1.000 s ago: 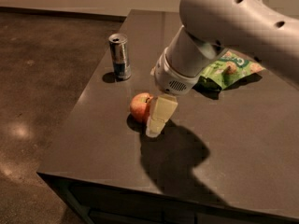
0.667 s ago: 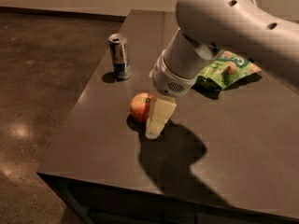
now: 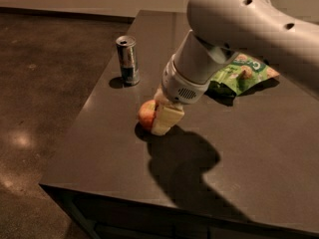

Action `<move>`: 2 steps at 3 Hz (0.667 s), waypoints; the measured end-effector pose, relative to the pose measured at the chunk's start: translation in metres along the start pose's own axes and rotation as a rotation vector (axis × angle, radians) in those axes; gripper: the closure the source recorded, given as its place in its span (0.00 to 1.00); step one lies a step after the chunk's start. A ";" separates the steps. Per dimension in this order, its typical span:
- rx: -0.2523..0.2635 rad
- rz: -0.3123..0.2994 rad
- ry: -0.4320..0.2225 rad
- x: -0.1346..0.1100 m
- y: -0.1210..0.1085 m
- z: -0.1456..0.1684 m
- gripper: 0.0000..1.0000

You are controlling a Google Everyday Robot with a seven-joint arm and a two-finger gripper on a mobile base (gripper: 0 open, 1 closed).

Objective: Pick apple

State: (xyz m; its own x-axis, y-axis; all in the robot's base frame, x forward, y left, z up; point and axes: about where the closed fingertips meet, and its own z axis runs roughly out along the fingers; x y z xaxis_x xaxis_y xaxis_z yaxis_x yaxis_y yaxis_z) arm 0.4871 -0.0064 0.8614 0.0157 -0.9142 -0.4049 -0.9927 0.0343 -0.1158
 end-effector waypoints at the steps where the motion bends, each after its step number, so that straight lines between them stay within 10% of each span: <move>1: -0.015 0.002 -0.013 -0.001 0.003 -0.002 0.65; 2: -0.028 0.020 -0.045 0.001 0.001 -0.013 0.87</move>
Offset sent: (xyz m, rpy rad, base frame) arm 0.0011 -0.0169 0.0259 0.0973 0.0612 -0.0167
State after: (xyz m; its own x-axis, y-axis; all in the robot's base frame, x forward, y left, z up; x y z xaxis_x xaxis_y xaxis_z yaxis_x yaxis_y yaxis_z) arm 0.4848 -0.0124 0.8733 0.0004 -0.8945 -0.4470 -0.9958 0.0406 -0.0820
